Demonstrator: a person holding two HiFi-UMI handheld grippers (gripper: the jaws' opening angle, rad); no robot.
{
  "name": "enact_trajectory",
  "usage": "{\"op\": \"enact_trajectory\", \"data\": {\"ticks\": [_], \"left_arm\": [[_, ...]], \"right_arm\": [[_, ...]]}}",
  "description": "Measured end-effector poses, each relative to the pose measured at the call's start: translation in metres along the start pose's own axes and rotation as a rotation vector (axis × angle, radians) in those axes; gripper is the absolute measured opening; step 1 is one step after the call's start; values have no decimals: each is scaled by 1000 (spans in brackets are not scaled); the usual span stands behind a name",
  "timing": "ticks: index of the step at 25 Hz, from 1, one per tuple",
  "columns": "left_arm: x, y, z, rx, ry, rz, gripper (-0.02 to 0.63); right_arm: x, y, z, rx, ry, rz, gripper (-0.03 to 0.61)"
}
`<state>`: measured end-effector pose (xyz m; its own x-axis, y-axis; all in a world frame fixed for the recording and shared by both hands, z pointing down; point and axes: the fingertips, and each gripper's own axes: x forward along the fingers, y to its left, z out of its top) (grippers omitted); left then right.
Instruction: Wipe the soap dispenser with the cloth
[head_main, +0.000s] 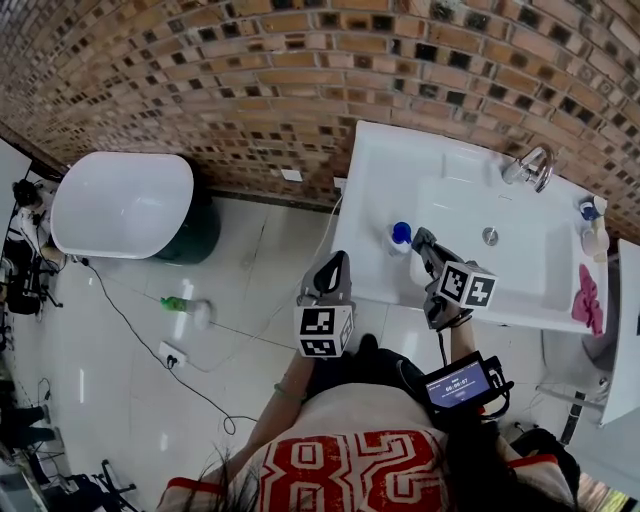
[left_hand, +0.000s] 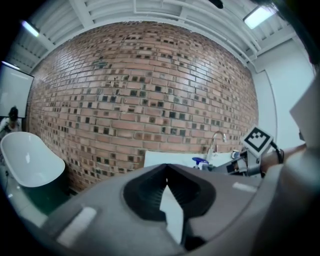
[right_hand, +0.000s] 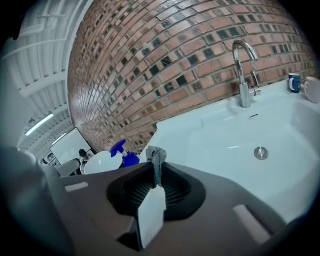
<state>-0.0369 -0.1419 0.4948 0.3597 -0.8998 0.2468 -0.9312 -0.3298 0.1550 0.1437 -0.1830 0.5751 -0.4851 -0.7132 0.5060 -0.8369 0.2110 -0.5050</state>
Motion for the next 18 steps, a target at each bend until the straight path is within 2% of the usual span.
{"op": "enact_trajectory", "data": {"ticks": [7,13,18], "left_arm": [[3,3,2,4,3,3,3],[8,3,2,6,5,0,3],[13,1,2,8,7,-9,3]], "right_arm": [[10,-6,-17,19,44,7,49],[0,10,19,-47,-29,86,49],[6,18,25,-95,-20,129,49]]}}
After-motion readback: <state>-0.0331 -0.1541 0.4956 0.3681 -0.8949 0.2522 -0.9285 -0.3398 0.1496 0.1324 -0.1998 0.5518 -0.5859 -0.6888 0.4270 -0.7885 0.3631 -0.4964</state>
